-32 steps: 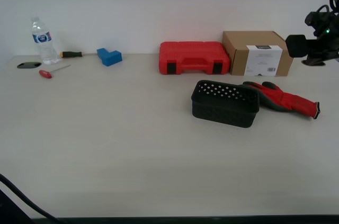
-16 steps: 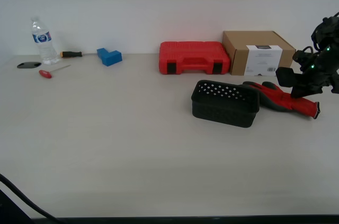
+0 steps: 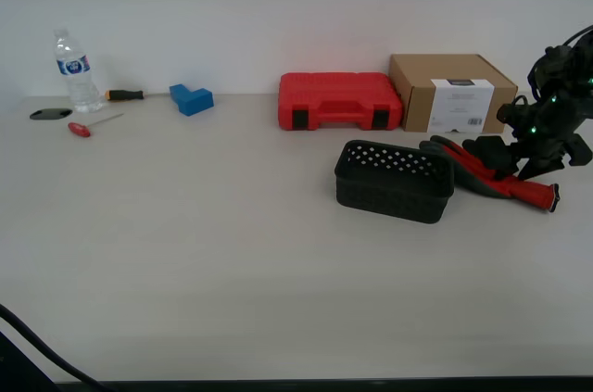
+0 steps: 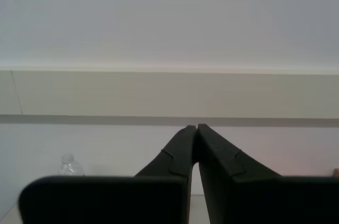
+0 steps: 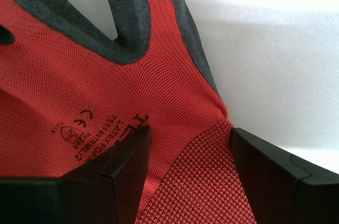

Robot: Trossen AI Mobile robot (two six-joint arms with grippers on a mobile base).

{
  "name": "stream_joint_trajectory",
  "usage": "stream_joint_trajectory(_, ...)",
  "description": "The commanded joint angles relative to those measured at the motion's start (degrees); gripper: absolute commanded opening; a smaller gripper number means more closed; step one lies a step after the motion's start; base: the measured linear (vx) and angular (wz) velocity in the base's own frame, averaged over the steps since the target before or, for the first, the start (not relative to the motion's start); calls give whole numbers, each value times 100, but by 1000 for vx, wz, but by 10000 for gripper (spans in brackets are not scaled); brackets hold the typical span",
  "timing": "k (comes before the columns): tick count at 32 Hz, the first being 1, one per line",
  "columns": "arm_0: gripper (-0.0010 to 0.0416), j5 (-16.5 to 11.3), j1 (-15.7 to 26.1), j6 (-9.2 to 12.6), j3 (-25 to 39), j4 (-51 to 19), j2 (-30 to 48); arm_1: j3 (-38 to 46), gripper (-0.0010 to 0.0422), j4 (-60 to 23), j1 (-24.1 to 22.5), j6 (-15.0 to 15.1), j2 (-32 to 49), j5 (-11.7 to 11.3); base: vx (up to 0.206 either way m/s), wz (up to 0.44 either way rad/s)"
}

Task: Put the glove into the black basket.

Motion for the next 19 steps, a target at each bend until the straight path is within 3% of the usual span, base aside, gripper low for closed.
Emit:
stream_joint_trajectory(1,194,-33,48,-17,-4,-22,4,9,0,33,2,0,2,-2,0,0)
stream_joint_trajectory(5,160,-35,50,-13,9,-24,4,7,0,35,2,0,2,-2,0,0)
stream_joint_trajectory(10,5,-39,52,-55,2,-72,4,7,0,33,2,2,2,-2,0,0)
stream_joint_trajectory(13,-2,-39,52,-153,2,-146,4,7,0,33,0,2,2,-2,0,0)
stream_joint_trajectory(19,-1,-74,52,-140,2,-271,-337,7,0,33,0,0,2,-2,0,0)
